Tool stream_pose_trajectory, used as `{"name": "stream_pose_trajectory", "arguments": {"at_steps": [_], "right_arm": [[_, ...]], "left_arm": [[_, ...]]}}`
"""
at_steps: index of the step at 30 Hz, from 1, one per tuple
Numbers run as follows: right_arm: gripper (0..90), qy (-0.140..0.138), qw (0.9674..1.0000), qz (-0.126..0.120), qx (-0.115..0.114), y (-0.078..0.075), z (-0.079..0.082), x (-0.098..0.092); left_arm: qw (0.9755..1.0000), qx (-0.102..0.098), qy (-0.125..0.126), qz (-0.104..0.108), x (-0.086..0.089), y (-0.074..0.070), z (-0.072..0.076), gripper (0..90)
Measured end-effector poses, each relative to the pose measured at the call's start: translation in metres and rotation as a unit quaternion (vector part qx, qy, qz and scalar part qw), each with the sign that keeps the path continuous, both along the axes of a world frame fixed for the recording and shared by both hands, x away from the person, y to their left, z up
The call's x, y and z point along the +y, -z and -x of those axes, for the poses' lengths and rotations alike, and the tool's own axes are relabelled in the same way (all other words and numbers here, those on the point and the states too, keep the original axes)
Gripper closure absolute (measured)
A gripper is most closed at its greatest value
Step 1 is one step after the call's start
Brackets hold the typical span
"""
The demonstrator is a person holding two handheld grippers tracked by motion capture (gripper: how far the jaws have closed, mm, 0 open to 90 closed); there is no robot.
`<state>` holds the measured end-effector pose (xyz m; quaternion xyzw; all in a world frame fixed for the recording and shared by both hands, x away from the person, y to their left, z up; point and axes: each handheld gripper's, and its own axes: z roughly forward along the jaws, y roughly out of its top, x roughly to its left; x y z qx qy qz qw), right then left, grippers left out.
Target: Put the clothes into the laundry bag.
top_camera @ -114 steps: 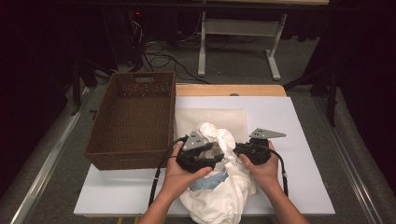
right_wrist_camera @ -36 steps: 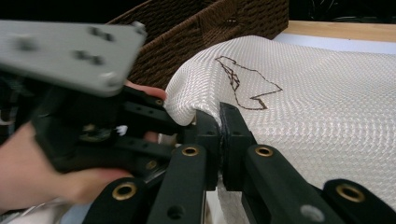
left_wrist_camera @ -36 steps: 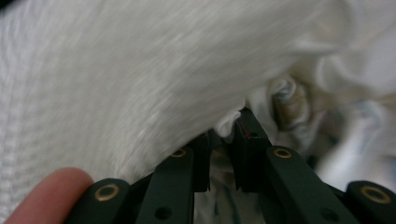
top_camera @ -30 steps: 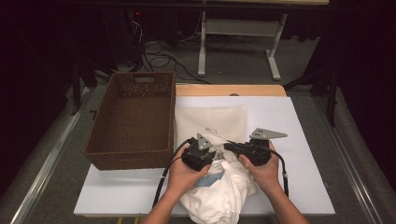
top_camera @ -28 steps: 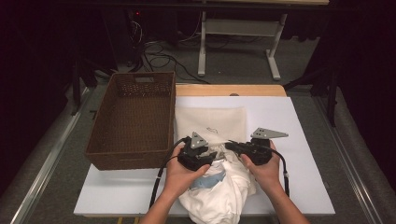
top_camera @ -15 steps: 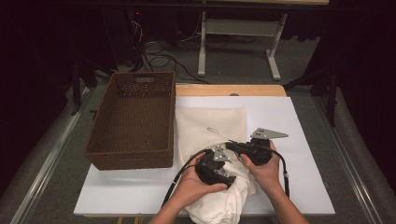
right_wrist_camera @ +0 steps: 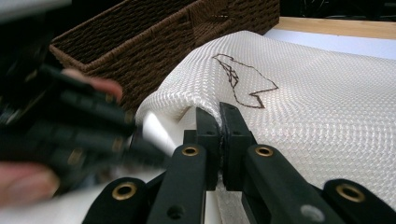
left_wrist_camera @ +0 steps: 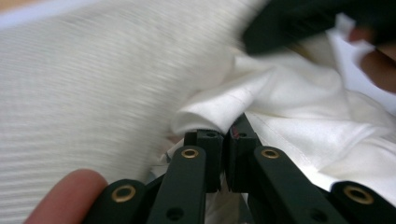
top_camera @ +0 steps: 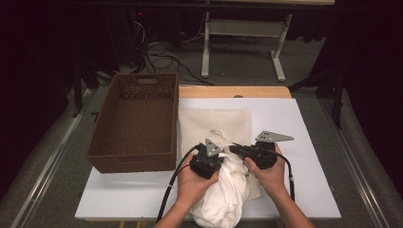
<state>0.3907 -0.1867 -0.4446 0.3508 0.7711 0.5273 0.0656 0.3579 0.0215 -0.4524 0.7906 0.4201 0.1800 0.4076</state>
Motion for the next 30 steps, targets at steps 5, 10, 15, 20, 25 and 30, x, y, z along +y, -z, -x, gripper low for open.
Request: {"name": "stream_pose_trajectory", "arguments": {"at_steps": [5,10,15,20,25,30], "right_arm": [[89.3,-0.006,1.0,0.004,0.002,0.001,0.002,0.005],[89.3,-0.004,1.0,0.005,0.002,0.002,0.0,0.0],[89.2,-0.003,1.0,0.007,0.004,0.004,-0.002,-0.001],[89.2,0.0,1.0,0.006,0.006,0.004,-0.002,-0.001],[89.2,-0.001,1.0,0.008,0.004,0.005,-0.002,0.0],[89.2,0.001,0.9999,0.008,0.008,0.005,-0.001,0.001]], "left_arm": [[0.9994,0.017,-0.005,-0.031,-0.013,0.022,-0.01,83.6],[0.9994,0.016,0.015,0.027,-0.002,0.014,-0.005,61.2],[0.9981,0.013,0.031,0.051,0.026,-0.006,0.015,37.2],[0.9995,-0.006,0.001,0.031,0.053,-0.011,0.032,25.6],[0.9984,0.048,-0.012,0.026,0.065,0.001,0.033,25.8],[0.9971,0.075,-0.005,0.006,0.057,0.016,0.039,46.3]]}}
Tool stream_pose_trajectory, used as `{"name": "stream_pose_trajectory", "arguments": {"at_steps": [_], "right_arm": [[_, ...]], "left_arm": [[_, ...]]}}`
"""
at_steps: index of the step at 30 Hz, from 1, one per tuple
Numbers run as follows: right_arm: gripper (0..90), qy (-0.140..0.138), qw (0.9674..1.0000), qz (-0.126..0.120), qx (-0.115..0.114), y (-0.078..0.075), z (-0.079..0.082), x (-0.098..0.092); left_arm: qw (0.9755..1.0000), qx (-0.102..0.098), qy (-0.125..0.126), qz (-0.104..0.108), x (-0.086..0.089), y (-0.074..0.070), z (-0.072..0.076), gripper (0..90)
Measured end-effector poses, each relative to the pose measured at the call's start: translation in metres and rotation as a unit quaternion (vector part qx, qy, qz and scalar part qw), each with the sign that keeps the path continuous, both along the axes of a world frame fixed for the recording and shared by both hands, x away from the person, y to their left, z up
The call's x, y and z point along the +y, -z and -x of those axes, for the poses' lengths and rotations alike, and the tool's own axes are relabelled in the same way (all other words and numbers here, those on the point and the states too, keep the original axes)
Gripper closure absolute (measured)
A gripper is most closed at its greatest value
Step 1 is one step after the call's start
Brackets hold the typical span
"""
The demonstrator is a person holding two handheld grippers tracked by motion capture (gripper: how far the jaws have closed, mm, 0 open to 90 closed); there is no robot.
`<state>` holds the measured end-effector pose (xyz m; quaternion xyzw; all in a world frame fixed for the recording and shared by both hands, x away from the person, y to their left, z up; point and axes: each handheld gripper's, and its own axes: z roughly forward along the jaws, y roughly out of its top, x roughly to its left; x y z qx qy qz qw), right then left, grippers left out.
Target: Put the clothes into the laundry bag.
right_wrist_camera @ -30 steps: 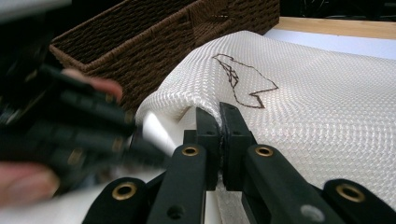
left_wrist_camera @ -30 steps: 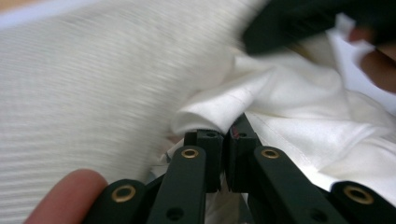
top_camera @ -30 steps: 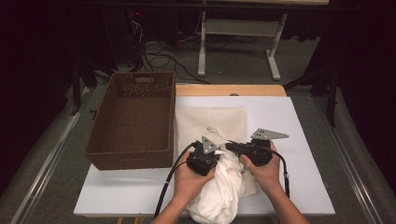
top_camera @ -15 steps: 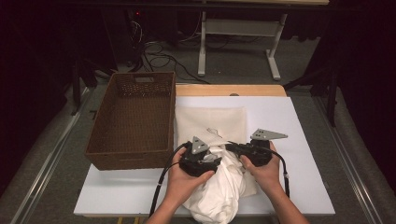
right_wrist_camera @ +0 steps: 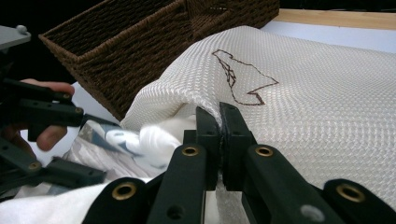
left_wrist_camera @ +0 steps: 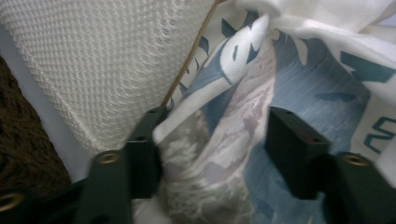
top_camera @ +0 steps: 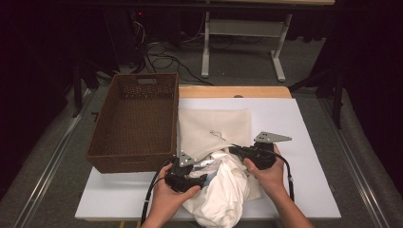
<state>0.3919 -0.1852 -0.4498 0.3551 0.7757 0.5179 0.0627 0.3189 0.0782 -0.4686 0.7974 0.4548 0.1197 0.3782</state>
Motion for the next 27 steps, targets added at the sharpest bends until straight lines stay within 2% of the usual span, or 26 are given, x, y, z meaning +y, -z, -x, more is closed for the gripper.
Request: {"name": "stream_pose_trajectory", "arguments": {"at_steps": [2,4,6,9,13,16,18,19,21,22,23,24,26,27], "right_arm": [[89.2,-0.003,1.0,0.002,-0.003,0.001,0.0,0.0],[89.2,-0.005,1.0,0.002,-0.002,0.001,0.0,0.001],[89.2,-0.006,1.0,0.0,0.0,0.0,0.001,0.002],[89.2,-0.009,1.0,-0.002,0.002,0.001,0.001,0.004],[89.3,-0.015,0.9999,-0.006,0.003,-0.001,0.003,0.006],[89.3,-0.021,0.9997,-0.012,0.003,-0.003,0.004,0.005],[89.3,-0.023,0.9996,-0.017,0.003,-0.004,0.005,0.005],[89.2,-0.027,0.9995,-0.016,0.001,-0.005,0.005,0.004],[89.3,-0.028,0.9995,-0.012,-0.002,-0.006,0.006,0.005],[89.2,-0.027,0.9996,-0.001,-0.006,-0.004,0.006,0.005],[89.2,-0.027,0.9996,-0.001,-0.006,-0.004,0.006,0.005],[89.2,-0.026,0.9996,-0.003,-0.004,-0.003,0.006,0.004],[89.2,-0.022,0.9998,-0.004,-0.003,-0.002,0.003,0.001],[89.2,-0.018,0.9998,-0.006,-0.001,-0.002,0.003,0.0]], "left_arm": [[0.9998,-0.014,0.004,0.01,-0.003,-0.004,0.003,72.4],[0.9992,-0.03,0.022,0.015,-0.01,-0.009,0.005,82.8],[0.9984,-0.036,0.041,0.013,-0.017,-0.012,0.004,85.3],[0.9971,-0.032,0.06,0.034,-0.028,-0.014,-0.005,86.2],[0.997,-0.037,0.055,0.04,-0.04,-0.012,-0.019,86.4],[0.9982,-0.052,0.021,0.02,-0.042,-0.01,-0.033,86.5],[0.9978,-0.064,-0.009,-0.012,-0.042,-0.006,-0.043,86.5],[0.9981,-0.056,-0.018,-0.02,-0.042,0.0,-0.049,86.4],[0.9992,-0.038,-0.011,-0.008,-0.041,0.006,-0.052,85.3],[0.9991,-0.042,-0.007,0.0,-0.04,0.003,-0.05,80.2],[0.9988,-0.048,-0.004,0.008,-0.038,0.0,-0.048,80.2],[0.9981,-0.053,0.007,0.03,-0.034,-0.005,-0.044,76.4],[0.9969,-0.055,0.015,0.055,-0.029,-0.014,-0.039,61.4],[0.9959,-0.058,0.023,0.065,-0.026,-0.018,-0.036,58.2]]}}
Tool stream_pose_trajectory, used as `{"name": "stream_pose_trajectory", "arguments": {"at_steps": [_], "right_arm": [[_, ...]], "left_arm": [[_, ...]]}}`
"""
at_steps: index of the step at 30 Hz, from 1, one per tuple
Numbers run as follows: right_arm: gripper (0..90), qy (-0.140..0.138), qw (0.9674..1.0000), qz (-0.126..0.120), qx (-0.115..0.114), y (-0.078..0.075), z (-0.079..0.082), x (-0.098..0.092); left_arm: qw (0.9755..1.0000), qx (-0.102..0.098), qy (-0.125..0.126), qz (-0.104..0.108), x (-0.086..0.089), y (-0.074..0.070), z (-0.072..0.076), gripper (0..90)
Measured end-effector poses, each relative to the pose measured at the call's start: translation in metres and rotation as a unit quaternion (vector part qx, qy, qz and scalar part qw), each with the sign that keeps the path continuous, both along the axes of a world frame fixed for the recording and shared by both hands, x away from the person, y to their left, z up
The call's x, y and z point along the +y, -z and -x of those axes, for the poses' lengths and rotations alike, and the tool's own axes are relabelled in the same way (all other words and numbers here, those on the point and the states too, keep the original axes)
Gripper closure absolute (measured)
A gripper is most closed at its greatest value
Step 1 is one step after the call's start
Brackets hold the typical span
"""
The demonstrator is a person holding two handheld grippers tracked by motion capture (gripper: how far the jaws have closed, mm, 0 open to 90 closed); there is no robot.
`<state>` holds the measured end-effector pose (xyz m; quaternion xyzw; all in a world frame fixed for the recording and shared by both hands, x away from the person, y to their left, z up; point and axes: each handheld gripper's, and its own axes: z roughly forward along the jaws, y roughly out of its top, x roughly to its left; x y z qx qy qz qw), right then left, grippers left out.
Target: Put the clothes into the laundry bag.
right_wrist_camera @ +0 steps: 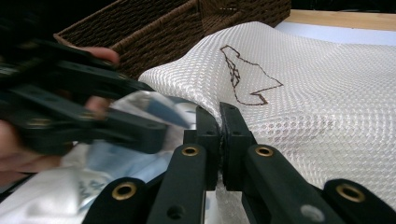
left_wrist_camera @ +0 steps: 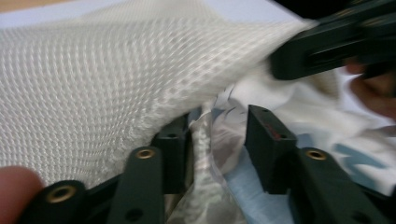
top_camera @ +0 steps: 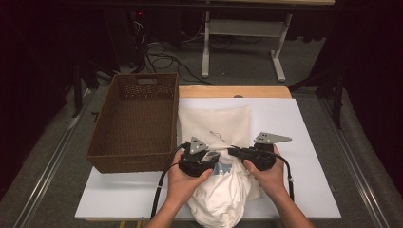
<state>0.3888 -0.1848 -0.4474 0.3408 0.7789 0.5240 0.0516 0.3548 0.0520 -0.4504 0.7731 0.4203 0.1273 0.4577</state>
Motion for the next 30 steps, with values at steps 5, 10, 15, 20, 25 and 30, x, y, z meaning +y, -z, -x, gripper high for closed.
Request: {"name": "stream_pose_trajectory", "arguments": {"at_steps": [5,10,15,20,25,30], "right_arm": [[89.2,0.005,1.0,0.003,-0.001,0.001,-0.001,0.0],[89.2,0.006,0.9999,0.008,-0.003,0.002,-0.001,0.001],[89.2,0.005,0.9999,0.011,-0.001,0.004,-0.001,0.001],[89.2,0.002,0.9999,0.014,-0.003,0.004,0.001,0.003],[89.2,-0.001,0.9999,0.014,-0.003,0.004,0.002,0.005],[89.2,-0.003,0.9999,0.014,-0.006,0.003,0.003,0.006]], "left_arm": [[0.9996,0.005,0.025,0.016,-0.001,-0.014,0.014,39.7],[0.9969,0.029,0.072,-0.013,-0.02,-0.01,0.022,21.6],[0.9868,0.071,0.102,-0.104,-0.047,0.015,0.021,14.7],[0.9834,0.078,0.109,-0.122,-0.051,0.031,0.013,23.4],[0.9795,0.035,0.098,-0.173,-0.056,0.032,0.019,54.6],[0.9853,0.024,0.076,-0.151,-0.053,0.025,0.021,72.9]]}}
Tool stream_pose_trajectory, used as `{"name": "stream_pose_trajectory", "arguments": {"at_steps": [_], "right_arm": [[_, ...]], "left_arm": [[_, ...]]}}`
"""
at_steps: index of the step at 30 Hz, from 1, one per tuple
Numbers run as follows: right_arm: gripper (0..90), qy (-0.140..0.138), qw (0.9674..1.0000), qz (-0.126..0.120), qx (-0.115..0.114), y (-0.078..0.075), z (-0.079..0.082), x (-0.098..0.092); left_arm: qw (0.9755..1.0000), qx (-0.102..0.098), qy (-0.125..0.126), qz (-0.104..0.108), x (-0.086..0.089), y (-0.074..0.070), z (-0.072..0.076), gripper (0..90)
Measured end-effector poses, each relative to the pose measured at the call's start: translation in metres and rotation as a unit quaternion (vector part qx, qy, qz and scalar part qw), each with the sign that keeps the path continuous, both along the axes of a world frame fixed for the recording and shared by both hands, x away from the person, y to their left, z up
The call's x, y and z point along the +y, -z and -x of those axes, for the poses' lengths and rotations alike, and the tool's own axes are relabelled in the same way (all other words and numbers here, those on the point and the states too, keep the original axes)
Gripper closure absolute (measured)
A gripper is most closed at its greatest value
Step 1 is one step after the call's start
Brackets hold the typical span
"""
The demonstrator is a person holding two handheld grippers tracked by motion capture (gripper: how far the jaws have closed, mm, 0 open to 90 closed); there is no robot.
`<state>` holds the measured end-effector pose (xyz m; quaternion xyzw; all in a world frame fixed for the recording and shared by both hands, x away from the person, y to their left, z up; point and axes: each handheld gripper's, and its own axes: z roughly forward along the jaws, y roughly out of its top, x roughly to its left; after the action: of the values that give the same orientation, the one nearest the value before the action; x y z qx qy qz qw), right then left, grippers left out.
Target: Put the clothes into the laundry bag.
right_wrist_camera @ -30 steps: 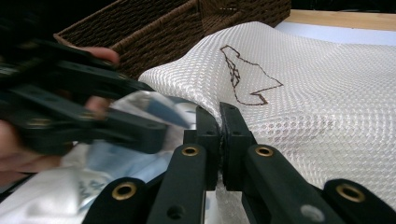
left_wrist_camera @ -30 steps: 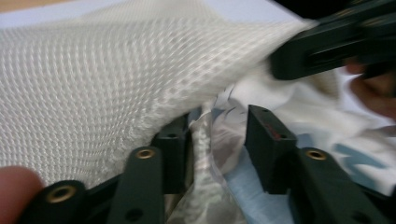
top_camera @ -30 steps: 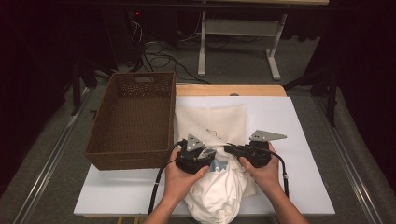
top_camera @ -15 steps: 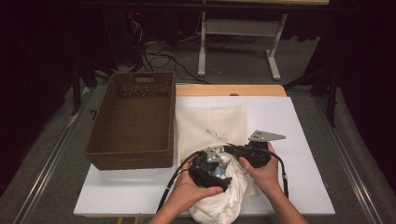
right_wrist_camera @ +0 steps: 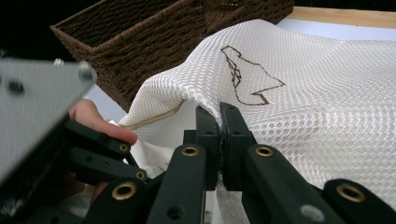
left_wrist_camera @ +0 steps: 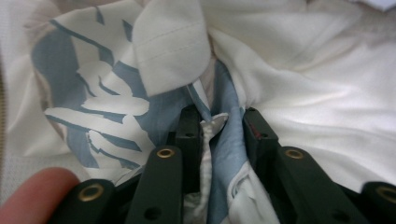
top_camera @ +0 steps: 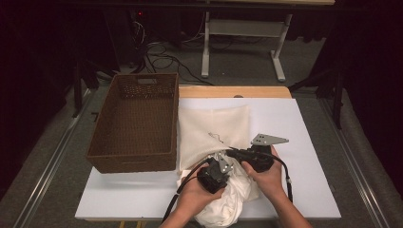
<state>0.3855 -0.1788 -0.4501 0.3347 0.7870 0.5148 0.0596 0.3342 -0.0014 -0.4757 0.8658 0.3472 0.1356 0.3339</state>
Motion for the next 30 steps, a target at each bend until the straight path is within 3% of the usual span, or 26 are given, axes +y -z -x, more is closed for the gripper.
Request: {"name": "stream_pose_trajectory", "arguments": {"at_steps": [4,5,6,8,9,10,11,12,14,15,17,22,25,27,28,30], "right_arm": [[89.2,0.0,1.0,-0.008,-0.006,-0.002,0.002,0.0],[89.2,0.001,0.9999,-0.012,-0.006,-0.002,0.002,0.0],[89.2,0.001,0.9999,-0.012,-0.006,-0.002,0.002,0.0],[89.2,0.001,0.9999,-0.012,-0.005,-0.003,0.003,0.0],[89.2,0.0,0.9999,-0.013,-0.005,-0.003,0.004,0.0],[89.2,0.0,0.9999,-0.013,-0.005,-0.003,0.004,0.0],[89.2,-0.002,0.9999,-0.012,-0.005,-0.003,0.004,0.0],[89.2,-0.003,0.9999,-0.011,-0.004,-0.003,0.004,0.001],[89.2,-0.003,1.0,-0.003,-0.006,-0.001,0.004,0.002],[89.2,-0.002,1.0,0.0,-0.006,-0.001,0.004,0.002],[89.2,0.001,1.0,-0.003,-0.007,0.0,0.003,-0.001],[89.2,0.006,1.0,-0.005,-0.002,0.0,0.001,-0.003],[89.2,0.007,1.0,-0.003,-0.004,0.0,-0.001,-0.005],[89.2,0.008,1.0,-0.003,-0.004,0.001,-0.001,-0.005],[89.2,0.008,1.0,-0.003,-0.004,0.001,-0.002,-0.005],[89.2,0.007,1.0,-0.002,-0.003,0.001,-0.001,-0.004]], "left_arm": [[0.998,-0.006,-0.038,0.05,0.008,-0.007,-0.005,74.1],[0.9941,-0.01,-0.068,0.084,0.015,-0.009,-0.01,74.2],[0.9941,-0.01,-0.068,0.084,0.015,-0.009,-0.01,74.2],[0.988,-0.015,-0.104,0.113,0.021,-0.009,-0.015,74.1],[0.9826,-0.024,-0.137,0.124,0.023,-0.005,-0.02,73.9],[0.9826,-0.024,-0.137,0.124,0.023,-0.005,-0.02,73.5],[0.9796,-0.029,-0.156,0.124,0.024,-0.001,-0.023,73.5],[0.9782,-0.029,-0.164,0.124,0.024,0.002,-0.025,72.5],[0.9793,-0.012,-0.155,0.13,0.022,0.006,-0.03,68.1],[0.9809,-0.017,-0.144,0.13,0.021,0.005,-0.029,64.2],[0.9837,-0.022,-0.117,0.135,0.024,-0.004,-0.022,47.0],[0.9823,-0.007,-0.091,0.164,0.039,-0.021,-0.012,31.9],[0.978,0.006,-0.064,0.198,0.054,-0.034,-0.006,24.9],[0.9773,0.007,-0.044,0.207,0.056,-0.038,-0.001,23.2],[0.9777,0.011,-0.033,0.207,0.055,-0.039,0.001,22.7],[0.9818,0.023,-0.01,0.188,0.047,-0.038,0.005,20.0]]}}
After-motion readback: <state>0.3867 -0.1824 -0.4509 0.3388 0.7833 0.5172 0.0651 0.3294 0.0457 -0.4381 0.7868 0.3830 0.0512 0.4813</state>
